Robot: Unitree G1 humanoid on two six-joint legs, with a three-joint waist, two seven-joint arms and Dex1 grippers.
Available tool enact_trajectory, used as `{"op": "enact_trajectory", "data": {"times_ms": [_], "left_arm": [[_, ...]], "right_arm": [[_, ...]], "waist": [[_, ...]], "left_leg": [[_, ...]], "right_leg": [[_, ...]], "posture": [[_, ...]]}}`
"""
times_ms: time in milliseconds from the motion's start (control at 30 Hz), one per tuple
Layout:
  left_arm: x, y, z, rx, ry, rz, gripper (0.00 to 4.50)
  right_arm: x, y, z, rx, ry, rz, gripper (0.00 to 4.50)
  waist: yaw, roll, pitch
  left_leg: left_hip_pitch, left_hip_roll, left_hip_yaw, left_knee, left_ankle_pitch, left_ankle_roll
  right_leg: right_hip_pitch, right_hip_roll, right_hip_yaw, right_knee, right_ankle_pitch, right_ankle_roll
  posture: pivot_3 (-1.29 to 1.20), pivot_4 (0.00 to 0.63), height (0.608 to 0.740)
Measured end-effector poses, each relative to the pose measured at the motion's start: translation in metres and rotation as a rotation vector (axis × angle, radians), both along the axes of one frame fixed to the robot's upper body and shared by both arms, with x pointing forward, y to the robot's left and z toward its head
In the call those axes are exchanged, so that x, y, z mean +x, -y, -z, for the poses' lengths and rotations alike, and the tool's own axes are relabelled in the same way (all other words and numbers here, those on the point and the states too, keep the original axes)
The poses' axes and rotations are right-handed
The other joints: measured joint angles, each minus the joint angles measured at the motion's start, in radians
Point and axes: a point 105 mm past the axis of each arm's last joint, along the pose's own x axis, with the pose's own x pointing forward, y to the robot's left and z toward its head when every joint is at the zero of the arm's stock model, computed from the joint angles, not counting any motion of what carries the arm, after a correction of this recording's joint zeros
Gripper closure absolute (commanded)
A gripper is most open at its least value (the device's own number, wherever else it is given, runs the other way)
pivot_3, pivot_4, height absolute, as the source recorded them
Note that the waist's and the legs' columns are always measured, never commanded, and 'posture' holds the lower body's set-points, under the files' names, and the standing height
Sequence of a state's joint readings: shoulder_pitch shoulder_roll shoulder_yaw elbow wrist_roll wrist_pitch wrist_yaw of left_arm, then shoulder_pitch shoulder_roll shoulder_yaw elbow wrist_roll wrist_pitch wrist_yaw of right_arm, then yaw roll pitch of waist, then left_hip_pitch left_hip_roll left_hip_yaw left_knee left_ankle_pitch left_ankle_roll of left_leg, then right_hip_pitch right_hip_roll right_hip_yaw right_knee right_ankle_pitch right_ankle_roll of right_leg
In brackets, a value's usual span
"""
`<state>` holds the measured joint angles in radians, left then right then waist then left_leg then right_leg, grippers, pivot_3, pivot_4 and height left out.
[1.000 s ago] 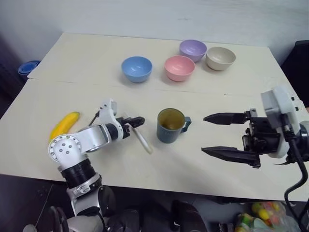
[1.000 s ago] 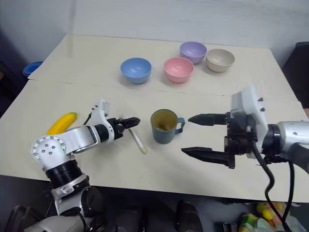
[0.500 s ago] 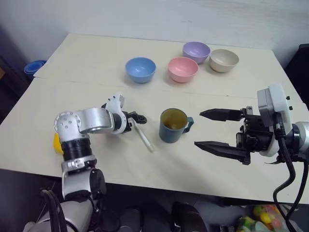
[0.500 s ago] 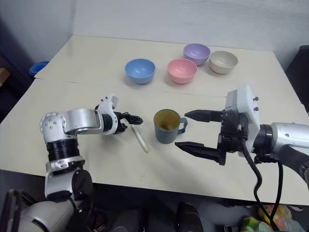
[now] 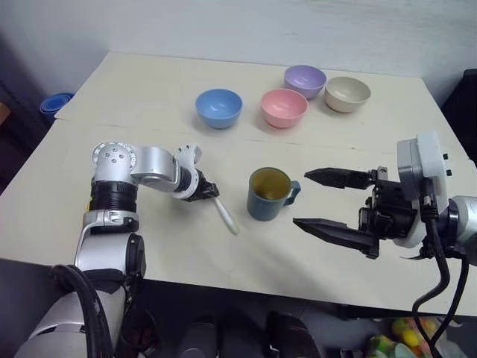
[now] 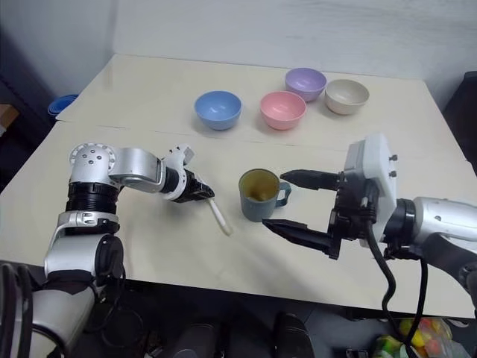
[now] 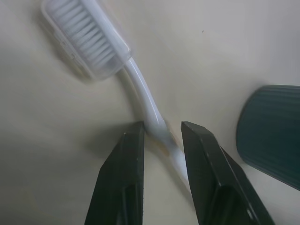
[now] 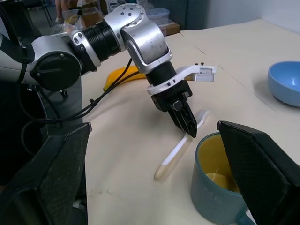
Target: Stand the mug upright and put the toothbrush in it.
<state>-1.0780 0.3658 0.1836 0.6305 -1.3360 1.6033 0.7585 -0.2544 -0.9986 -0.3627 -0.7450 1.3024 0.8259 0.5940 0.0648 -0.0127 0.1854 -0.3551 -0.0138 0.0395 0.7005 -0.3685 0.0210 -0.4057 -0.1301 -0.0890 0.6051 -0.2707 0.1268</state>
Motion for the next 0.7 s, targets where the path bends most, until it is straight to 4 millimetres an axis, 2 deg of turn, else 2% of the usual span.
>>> {"op": "enact_trajectory", "data": {"times_ms": [133,233,300,600,700], "left_arm": [[0.002,0.007,0.000,0.004,0.000,0.013,3.15],[0.005,0.012,0.001,0.007,0.003,0.006,3.69],[0.007,0.011,0.002,0.008,0.003,-0.009,4.26],[0.013,0.007,0.000,-0.008,0.014,-0.044,4.30],[0.027,-0.010,-0.007,0.033,0.123,-0.098,4.30]], "right_arm": [[0.001,0.001,0.002,0.007,-0.011,0.016,0.00],[0.000,0.003,0.006,0.006,-0.024,0.021,0.00],[-0.001,0.003,0.005,0.003,-0.018,0.020,0.00],[-0.001,0.007,0.007,-0.013,-0.013,0.034,0.00],[-0.001,0.010,0.014,-0.014,-0.052,0.048,0.00]], "waist": [[0.007,0.000,0.000],[0.012,0.000,0.000],[0.012,0.000,0.000],[0.009,0.000,0.000],[0.001,0.000,0.000]], "left_leg": [[0.001,0.000,0.000,0.000,0.000,0.000],[0.002,0.000,-0.001,0.000,0.000,0.000],[0.002,0.001,-0.001,-0.001,0.000,0.000],[0.003,0.004,-0.001,-0.001,0.000,0.000],[0.003,0.006,0.000,-0.001,0.000,-0.001]], "right_leg": [[0.003,-0.001,0.000,-0.001,0.000,0.001],[0.005,-0.001,-0.001,-0.005,0.001,0.002],[0.005,-0.001,0.000,-0.005,0.002,0.003],[0.005,-0.001,-0.001,-0.008,0.002,0.003],[0.005,0.001,-0.001,-0.008,0.002,0.003]], "posture": [[0.00,0.150,0.740],[0.00,0.150,0.740],[0.00,0.150,0.740],[0.00,0.150,0.740],[0.00,0.150,0.740]]}}
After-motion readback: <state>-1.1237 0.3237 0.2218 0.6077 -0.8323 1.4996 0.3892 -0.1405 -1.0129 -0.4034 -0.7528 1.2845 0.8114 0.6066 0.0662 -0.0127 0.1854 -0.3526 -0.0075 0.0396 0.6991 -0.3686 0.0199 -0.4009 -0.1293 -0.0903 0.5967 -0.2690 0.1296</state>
